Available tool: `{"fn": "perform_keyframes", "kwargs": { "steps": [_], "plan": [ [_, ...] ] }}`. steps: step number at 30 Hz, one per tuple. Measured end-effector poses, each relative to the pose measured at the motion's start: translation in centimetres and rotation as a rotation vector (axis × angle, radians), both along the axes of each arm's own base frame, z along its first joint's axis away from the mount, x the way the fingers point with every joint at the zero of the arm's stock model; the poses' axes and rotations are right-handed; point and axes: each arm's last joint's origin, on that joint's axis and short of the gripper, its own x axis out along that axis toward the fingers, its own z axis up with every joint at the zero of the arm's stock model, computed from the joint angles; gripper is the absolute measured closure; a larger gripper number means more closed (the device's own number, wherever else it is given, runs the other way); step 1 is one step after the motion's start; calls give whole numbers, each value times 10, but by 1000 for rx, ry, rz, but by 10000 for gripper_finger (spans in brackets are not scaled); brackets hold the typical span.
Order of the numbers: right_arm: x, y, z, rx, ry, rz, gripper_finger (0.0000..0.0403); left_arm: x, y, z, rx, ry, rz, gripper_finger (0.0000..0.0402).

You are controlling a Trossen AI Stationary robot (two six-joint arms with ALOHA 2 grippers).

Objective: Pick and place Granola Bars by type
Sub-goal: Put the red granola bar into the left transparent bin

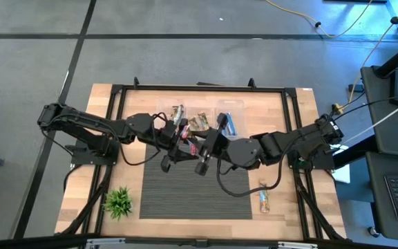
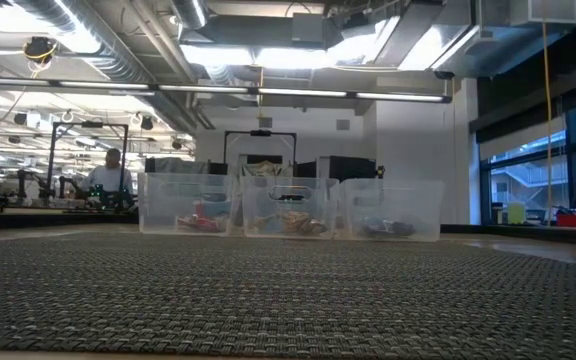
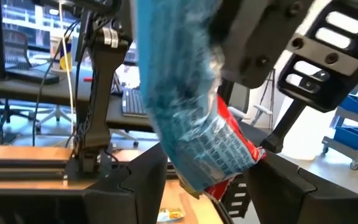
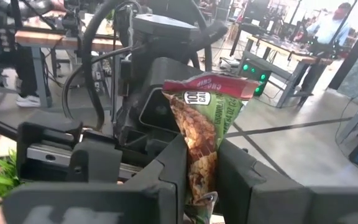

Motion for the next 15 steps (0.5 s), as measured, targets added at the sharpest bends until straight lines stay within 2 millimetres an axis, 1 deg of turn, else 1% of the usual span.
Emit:
{"fn": "perform_keyframes", "kwargs": {
  "steps": [3, 8, 13, 15],
  "plan": [
    [0, 0, 0, -35, 16, 6, 331, 0, 0, -1, -1, 12, 2, 206],
    [0, 0, -1, -39, 28, 7, 331, 0, 0, -1, -21, 18, -7, 206],
    [-1, 1, -2, -44, 39, 14, 331, -1, -2, -1, -27, 22, -96, 207],
    [-1, 1, -2, -43, 39, 15, 331, -1, -3, -1, -33, 22, -103, 207]
  ]
}}
